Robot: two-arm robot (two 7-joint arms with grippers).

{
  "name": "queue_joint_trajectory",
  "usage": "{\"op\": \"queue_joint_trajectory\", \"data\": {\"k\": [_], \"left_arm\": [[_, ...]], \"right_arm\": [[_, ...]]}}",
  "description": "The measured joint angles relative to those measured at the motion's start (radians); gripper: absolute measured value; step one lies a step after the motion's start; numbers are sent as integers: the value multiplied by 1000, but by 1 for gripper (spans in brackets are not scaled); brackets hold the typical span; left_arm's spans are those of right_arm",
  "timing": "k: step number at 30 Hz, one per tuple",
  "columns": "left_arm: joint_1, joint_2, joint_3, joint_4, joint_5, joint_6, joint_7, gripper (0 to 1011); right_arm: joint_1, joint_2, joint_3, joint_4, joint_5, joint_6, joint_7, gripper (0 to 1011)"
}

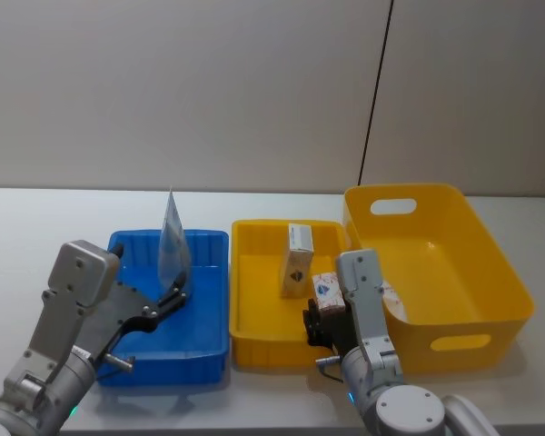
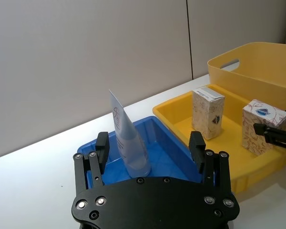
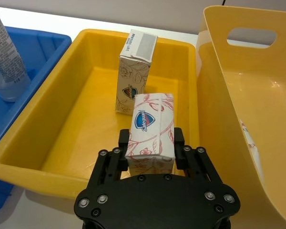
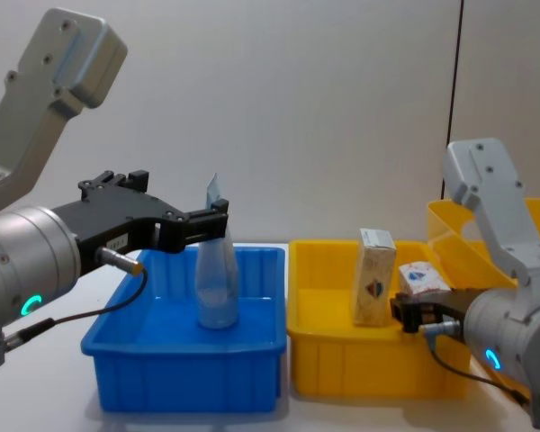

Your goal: Bimanual collaborative sorting of washing and personal care products

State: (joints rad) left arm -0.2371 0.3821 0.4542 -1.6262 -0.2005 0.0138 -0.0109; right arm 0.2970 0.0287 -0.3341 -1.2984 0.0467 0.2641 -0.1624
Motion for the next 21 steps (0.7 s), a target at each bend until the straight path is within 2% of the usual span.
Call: {"op": "queue_joint_trajectory", "data": {"k": [1,4,7,15,21], "left_arm": [[0,0,0,0,0,0,0,1001],[0,0,0,0,0,0,0,1002],[0,0,0,0,0,0,0,1001],[0,0,0,0,0,0,0,1002],[0,0,0,0,0,0,0,1001]], "right_arm": [[0,0,0,0,0,0,0,494],[0,0,0,1,-1,0,0,406],[1,-1,1,2,-1,0,-1,378],[0,-1,3,0,-2,-11,3,368],[-1,-2,7,-15,2,-50,20,364]]}}
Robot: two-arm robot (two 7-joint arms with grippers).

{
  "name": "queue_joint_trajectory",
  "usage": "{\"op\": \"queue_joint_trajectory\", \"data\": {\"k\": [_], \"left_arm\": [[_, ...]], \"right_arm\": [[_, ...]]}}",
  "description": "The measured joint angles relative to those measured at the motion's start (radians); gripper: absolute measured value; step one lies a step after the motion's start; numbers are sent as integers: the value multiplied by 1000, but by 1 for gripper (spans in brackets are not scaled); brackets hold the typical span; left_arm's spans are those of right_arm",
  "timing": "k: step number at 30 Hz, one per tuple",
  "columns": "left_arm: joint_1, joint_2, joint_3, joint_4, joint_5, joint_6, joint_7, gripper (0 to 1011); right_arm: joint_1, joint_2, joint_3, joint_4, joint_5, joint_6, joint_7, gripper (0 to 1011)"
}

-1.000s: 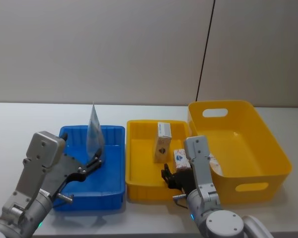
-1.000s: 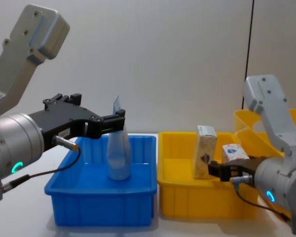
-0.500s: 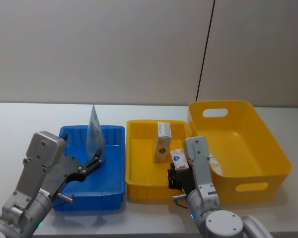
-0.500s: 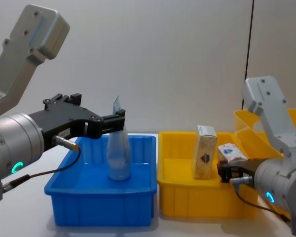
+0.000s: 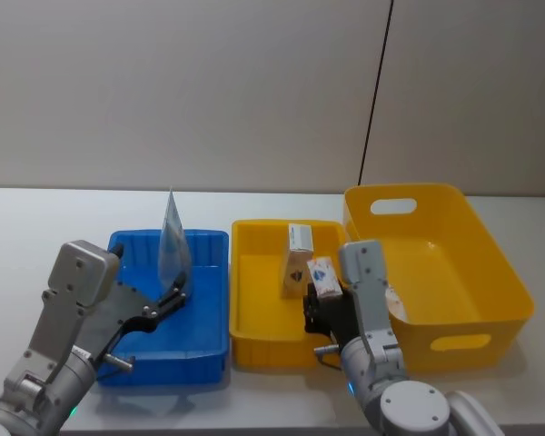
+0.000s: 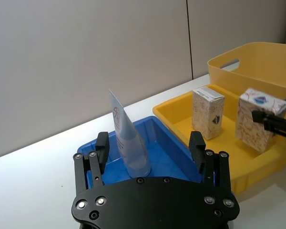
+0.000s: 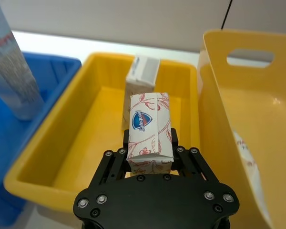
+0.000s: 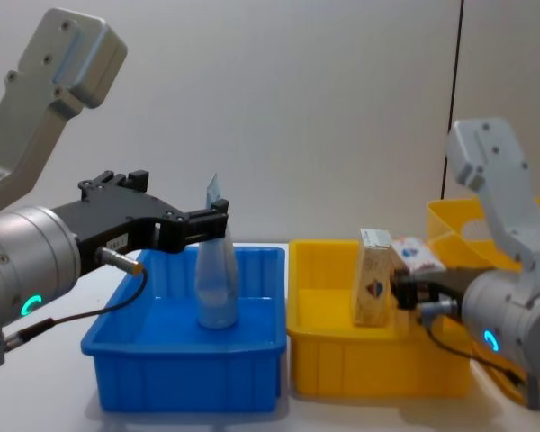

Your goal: Bimanual collaborative sorting of washing and personal care products

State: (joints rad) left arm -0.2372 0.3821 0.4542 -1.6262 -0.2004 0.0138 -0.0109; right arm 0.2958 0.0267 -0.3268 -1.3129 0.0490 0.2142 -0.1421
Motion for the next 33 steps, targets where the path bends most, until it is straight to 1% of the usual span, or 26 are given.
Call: {"op": "queue_joint_trajectory", "data": {"k": [9,16,20,22,23,30,33], "left_arm": [[0,0,0,0,0,0,0,1001],[0,0,0,0,0,0,0,1002],[0,0,0,0,0,0,0,1001],[0,0,0,0,0,0,0,1001],[0,0,0,0,0,0,0,1002],[0,0,0,0,0,0,0,1001],[0,0,0,0,0,0,0,1001]], "right_arm": [[4,-7,17,-50,26,-68,35,363],[15,-15,48,-103,56,-114,58,363],[23,-17,74,-138,74,-135,63,360],[29,-17,99,-166,86,-146,63,360],[30,-17,105,-172,89,-149,62,360],[31,-14,157,-218,97,-155,42,360],[24,-9,186,-245,97,-149,24,360]]}}
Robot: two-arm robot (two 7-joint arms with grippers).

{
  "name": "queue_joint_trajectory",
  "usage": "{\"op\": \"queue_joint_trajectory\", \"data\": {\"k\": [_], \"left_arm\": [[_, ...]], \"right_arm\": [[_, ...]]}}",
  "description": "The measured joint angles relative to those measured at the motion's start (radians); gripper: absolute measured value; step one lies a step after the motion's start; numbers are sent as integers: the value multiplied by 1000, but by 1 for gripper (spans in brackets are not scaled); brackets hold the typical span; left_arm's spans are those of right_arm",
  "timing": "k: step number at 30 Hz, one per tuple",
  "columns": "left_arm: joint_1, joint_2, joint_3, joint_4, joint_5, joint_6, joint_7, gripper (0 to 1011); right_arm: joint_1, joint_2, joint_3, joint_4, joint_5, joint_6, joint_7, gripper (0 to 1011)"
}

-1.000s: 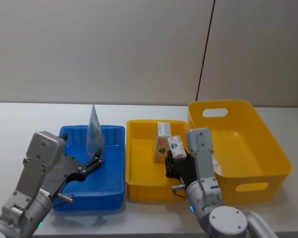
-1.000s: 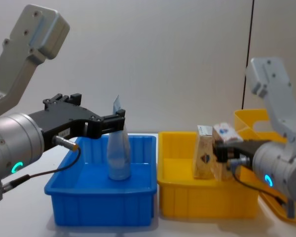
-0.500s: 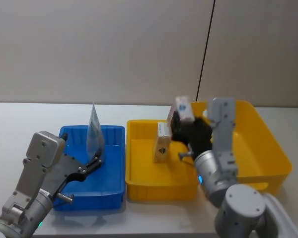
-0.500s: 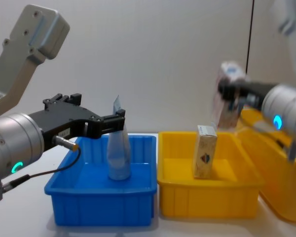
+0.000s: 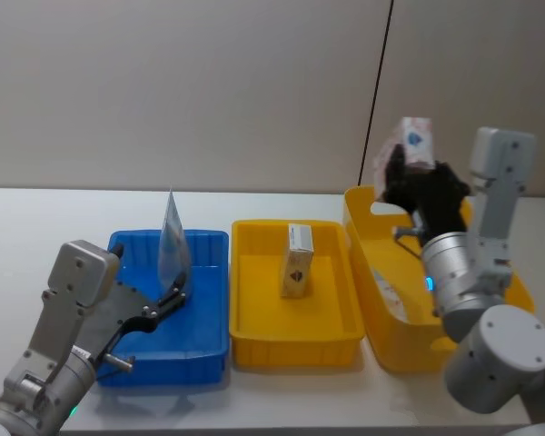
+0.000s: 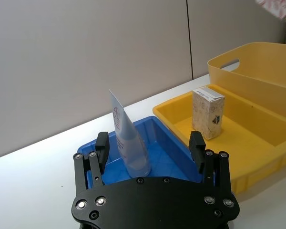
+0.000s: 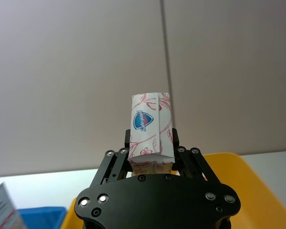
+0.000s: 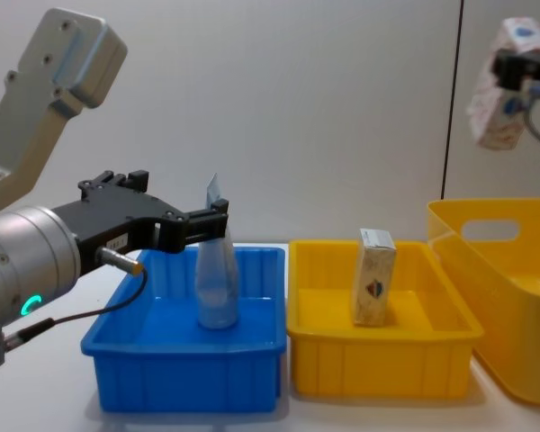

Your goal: Bimanual collaborative sorting of washing and personal care products

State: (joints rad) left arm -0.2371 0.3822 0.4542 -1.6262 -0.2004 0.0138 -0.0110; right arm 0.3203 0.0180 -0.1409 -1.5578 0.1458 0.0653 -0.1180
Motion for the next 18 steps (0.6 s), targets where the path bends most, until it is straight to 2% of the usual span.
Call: {"op": "queue_joint_trajectory", "data": {"k": [10,13,17,18], "left_arm": [[0,0,0,0,0,0,0,1001],[0,0,0,0,0,0,0,1001],[0,0,0,0,0,0,0,1001],[0,0,0,0,0,0,0,1002]], "right_arm": [[-29,16,70,-51,-13,60,-53,352],[-42,22,94,-66,-20,97,-70,352],[-51,27,108,-72,-25,128,-82,352],[-58,30,119,-75,-29,152,-89,352]]}}
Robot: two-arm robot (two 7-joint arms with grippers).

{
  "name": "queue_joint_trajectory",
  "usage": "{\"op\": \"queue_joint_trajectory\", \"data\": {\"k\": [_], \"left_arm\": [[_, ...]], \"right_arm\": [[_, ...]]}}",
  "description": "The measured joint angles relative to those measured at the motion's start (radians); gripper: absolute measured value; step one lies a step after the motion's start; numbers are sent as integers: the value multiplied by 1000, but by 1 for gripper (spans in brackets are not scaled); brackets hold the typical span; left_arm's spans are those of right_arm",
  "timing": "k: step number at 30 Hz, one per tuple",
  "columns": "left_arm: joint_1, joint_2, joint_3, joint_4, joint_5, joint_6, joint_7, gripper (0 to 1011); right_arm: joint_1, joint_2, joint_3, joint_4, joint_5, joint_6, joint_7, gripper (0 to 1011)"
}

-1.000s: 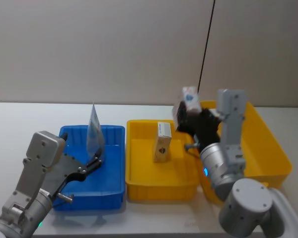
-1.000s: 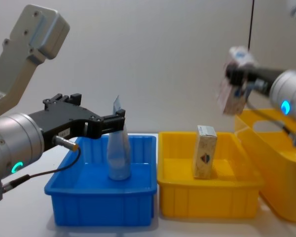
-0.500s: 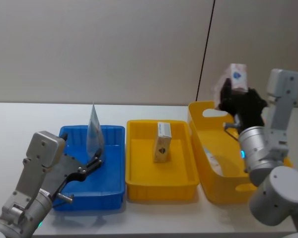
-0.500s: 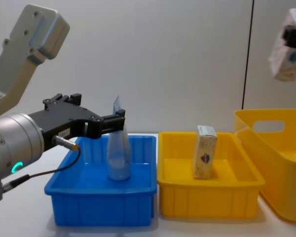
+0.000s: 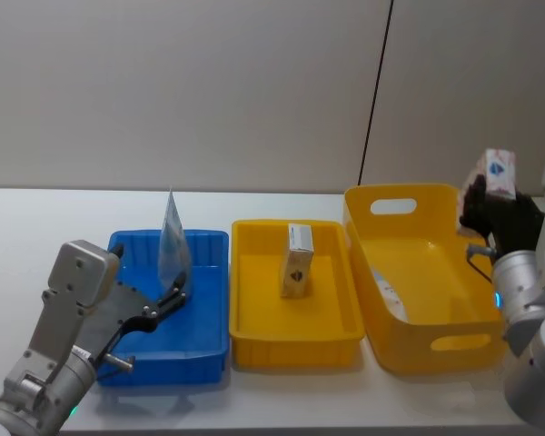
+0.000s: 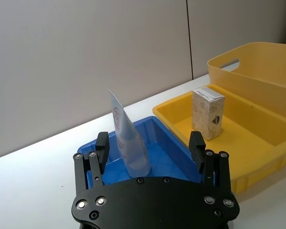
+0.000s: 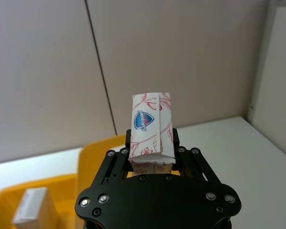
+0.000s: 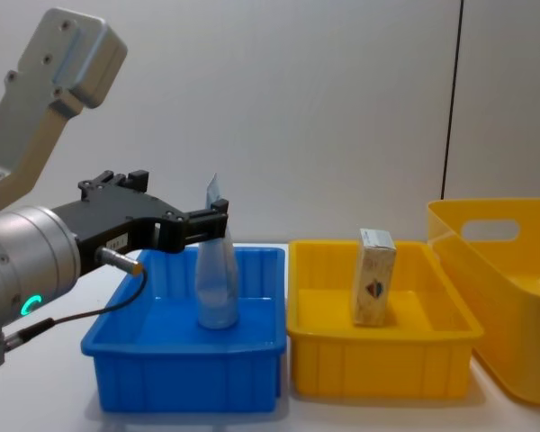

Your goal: Bimanual collaborative sorting of washing and personal care products

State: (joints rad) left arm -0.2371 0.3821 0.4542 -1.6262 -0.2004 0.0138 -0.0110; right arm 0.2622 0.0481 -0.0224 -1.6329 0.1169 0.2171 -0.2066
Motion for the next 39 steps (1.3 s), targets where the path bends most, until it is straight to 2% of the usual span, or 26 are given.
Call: {"op": "queue_joint_trajectory", "data": {"k": [10,16,30,33,38,39], "left_arm": [[0,0,0,0,0,0,0,1001],[0,0,0,0,0,0,0,1001],[0,0,0,0,0,0,0,1001],[0,0,0,0,0,0,0,1001],[0,0,0,0,0,0,0,1001],[0,0,0,0,0,0,0,1002]], "right_arm": [[-14,9,22,18,-14,94,-17,352],[-9,9,22,65,-24,146,-19,353],[19,0,8,157,-41,187,-15,352],[22,-1,7,168,-43,192,-14,411],[25,-2,5,181,-45,196,-13,605],[26,-3,4,182,-45,197,-13,605]]}}
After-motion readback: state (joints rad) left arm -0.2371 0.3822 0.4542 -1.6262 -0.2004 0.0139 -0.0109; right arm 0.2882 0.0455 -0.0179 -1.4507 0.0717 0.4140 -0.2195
